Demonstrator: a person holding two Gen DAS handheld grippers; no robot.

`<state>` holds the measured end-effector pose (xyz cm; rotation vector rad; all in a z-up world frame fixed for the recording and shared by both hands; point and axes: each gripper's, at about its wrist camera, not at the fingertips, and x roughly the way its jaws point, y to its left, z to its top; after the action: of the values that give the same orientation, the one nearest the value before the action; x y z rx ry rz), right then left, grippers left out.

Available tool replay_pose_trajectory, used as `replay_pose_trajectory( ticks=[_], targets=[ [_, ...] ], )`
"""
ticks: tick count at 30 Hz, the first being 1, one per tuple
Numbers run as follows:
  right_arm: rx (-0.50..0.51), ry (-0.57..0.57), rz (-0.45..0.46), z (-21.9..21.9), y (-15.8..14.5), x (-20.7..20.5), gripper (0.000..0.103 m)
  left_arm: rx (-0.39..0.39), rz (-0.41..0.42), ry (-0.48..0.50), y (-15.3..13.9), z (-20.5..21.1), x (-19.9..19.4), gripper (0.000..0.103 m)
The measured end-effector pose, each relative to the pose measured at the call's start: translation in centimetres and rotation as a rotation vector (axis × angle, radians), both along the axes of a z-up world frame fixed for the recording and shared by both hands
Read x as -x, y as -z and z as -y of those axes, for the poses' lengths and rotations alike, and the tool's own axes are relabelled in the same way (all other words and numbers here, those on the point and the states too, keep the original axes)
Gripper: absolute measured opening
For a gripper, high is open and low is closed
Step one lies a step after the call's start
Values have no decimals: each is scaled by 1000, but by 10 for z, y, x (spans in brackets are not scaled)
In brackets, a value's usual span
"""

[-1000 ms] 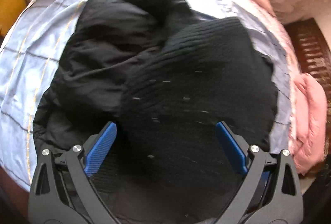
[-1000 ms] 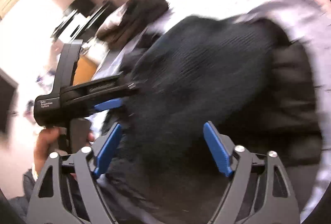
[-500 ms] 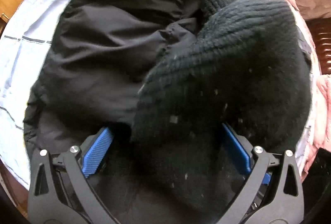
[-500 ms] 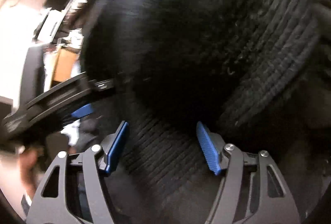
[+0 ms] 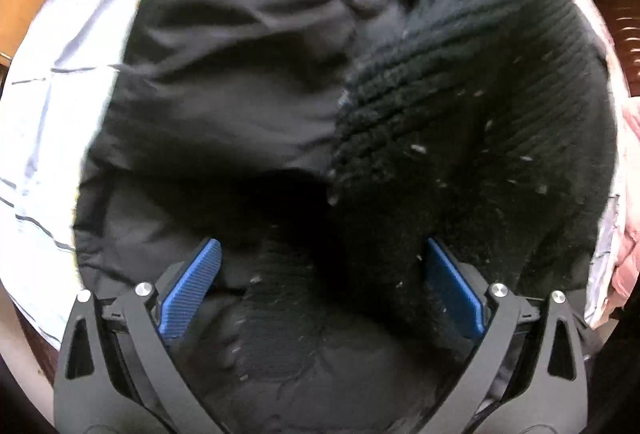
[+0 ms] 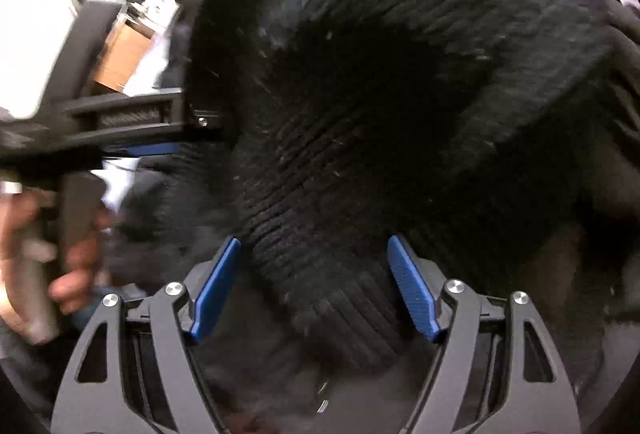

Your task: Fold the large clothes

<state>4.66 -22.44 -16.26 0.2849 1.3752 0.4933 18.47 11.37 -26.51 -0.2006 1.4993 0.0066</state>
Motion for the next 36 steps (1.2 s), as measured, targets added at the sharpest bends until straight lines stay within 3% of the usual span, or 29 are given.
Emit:
replay_pose_trajectory(
  ticks=[2,4,7,10,13,14,16,17,19,23,26,32,36],
  targets=[
    [30,26,44,42,-26,23,80,6,19,17,-14,-17,12,101],
    [37,73,75,79,-31,47,90,23,31,41,-21,-41,33,101],
    [125,192,12,136,-5,77,90,-39,-38,17,-7,-75,72,101],
    [61,260,-96,158,26,81,90,-32,-129,27,15,-85,86,101],
    [52,275,-172,169,53,83,90,-90,-173,83,31,-86,89,101],
    [57,300,-206,177,64,87,88,-102,-199,85,39,-90,94,101],
    [97,338,-238,188,70,91,68,-95,-230,67,48,-95,96,101],
    [103,362,-249,193,72,92,64,-99,-229,60,48,-101,97,101],
    [87,391,-270,202,73,92,62,-125,-215,65,46,-104,96,101],
    [205,350,-269,192,76,88,63,-180,-204,76,44,-104,99,101],
    [220,360,-275,189,79,86,63,-166,-205,55,44,-95,124,101],
    [240,416,-301,205,86,91,63,-181,-210,39,43,-119,141,101],
    [306,376,-278,174,89,80,65,-183,-198,43,43,-117,150,101]
  ],
)
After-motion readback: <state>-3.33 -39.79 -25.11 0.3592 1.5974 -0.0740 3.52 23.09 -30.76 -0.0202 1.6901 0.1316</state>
